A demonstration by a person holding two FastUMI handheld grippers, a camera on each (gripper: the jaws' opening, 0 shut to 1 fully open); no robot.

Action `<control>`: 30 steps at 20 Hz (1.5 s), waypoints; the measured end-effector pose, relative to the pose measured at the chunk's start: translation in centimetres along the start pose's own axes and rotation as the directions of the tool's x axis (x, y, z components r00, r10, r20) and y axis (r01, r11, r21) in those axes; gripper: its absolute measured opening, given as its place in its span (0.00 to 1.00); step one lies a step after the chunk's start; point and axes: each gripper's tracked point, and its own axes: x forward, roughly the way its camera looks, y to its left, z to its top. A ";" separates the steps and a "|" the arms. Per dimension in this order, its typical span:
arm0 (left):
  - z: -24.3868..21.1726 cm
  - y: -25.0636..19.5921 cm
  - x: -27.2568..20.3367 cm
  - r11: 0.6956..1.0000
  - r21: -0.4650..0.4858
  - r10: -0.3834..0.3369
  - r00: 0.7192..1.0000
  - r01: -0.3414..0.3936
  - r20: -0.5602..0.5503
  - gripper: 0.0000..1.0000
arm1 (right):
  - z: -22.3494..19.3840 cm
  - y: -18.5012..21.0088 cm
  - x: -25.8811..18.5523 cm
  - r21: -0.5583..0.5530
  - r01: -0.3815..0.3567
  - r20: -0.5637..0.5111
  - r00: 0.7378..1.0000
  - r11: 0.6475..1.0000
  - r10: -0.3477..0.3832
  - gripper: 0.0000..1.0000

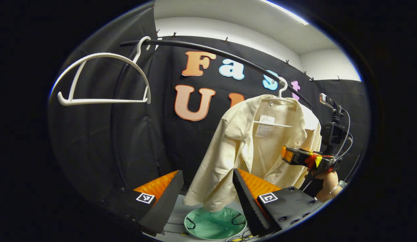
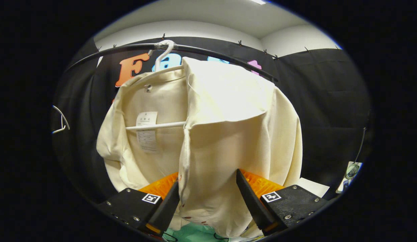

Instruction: Grasp the clothes on the hanger with both hands and then place them into the laundry hamper below.

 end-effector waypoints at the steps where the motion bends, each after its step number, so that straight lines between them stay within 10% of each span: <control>1: 0.0 0.2 0.1 1.000 0.001 0.003 1.000 -0.003 0.000 0.96 | 0.0 -0.2 0.5 0.001 0.011 0.002 1.000 1.000 -0.011 0.94; 7: 0.4 0.5 0.3 0.999 -0.025 0.023 1.000 -0.023 -0.010 0.96 | 0.5 -0.4 2.4 0.016 -0.066 -0.009 0.998 0.998 0.066 0.65; 10: 0.4 -1.0 1.0 0.998 -0.059 0.019 1.000 -0.019 -0.012 0.96 | 0.3 -0.3 1.8 0.054 -0.131 -0.017 0.991 0.990 0.132 0.07; 30: -2.3 -12.7 16.7 0.998 -0.065 -0.013 0.999 0.010 -0.049 0.97 | 0.8 -1.7 -2.2 0.080 -0.368 -0.054 0.926 0.926 0.373 0.07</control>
